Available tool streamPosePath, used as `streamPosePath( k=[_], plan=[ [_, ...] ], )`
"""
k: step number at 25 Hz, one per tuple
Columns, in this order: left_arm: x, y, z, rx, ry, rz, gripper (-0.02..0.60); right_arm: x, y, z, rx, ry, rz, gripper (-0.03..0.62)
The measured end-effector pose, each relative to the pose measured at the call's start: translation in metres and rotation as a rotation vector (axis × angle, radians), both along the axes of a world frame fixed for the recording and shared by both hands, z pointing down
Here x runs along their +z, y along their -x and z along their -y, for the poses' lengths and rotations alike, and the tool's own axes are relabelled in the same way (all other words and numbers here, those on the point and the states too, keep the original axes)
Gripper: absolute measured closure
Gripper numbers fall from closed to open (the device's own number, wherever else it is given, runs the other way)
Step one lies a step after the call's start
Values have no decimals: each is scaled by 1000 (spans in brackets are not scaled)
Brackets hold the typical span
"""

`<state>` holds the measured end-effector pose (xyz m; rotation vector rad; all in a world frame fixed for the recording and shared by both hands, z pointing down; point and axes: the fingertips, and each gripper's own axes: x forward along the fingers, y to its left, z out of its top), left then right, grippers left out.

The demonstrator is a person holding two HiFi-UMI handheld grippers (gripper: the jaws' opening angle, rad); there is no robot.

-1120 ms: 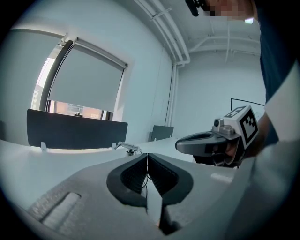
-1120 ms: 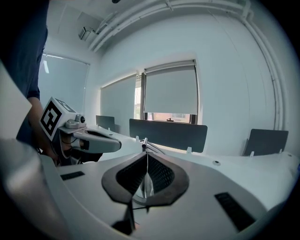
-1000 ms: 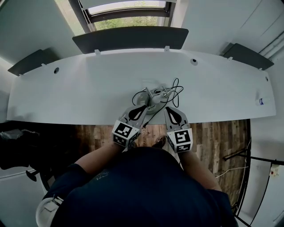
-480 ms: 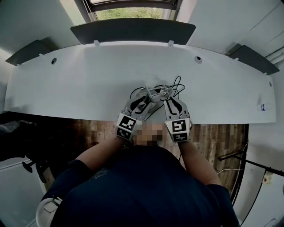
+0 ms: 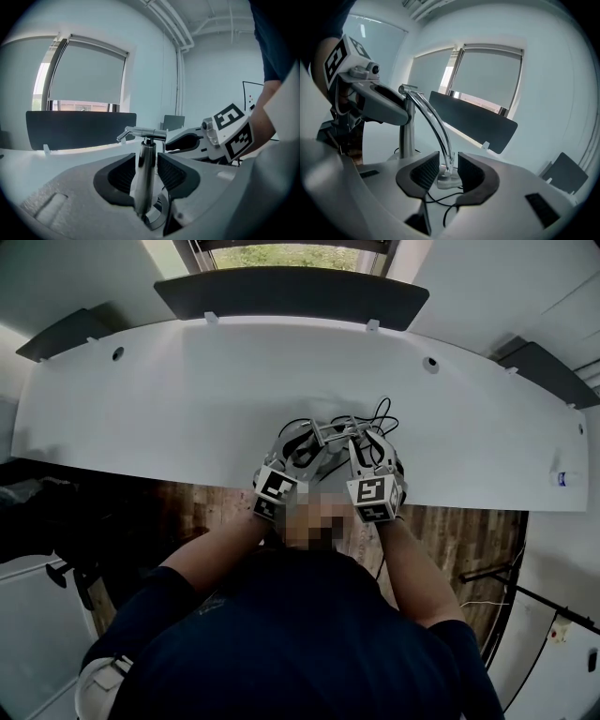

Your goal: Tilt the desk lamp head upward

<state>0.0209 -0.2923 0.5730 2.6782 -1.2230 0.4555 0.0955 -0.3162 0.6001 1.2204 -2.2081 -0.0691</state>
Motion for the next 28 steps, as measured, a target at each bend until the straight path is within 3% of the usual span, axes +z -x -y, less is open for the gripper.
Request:
streamPosePath(
  k=[6, 15, 20, 24, 28],
  plan=[
    [4, -6, 9, -1, -8, 27, 448, 26, 6, 23, -34, -38, -88, 476],
    [1, -2, 9, -10, -26, 59, 459, 35, 10, 37, -37, -44, -72, 511],
    [5, -4, 7, -2, -29, 29, 460, 20, 4, 39, -16, -15, -71, 514],
    [5, -3, 6, -8, -15, 22, 460, 6, -3, 40, 15, -38, -127, 516],
    [6, -4, 6, 8, -15, 33, 460, -14, -15, 44, 24, -122, -232, 514]
  ],
)
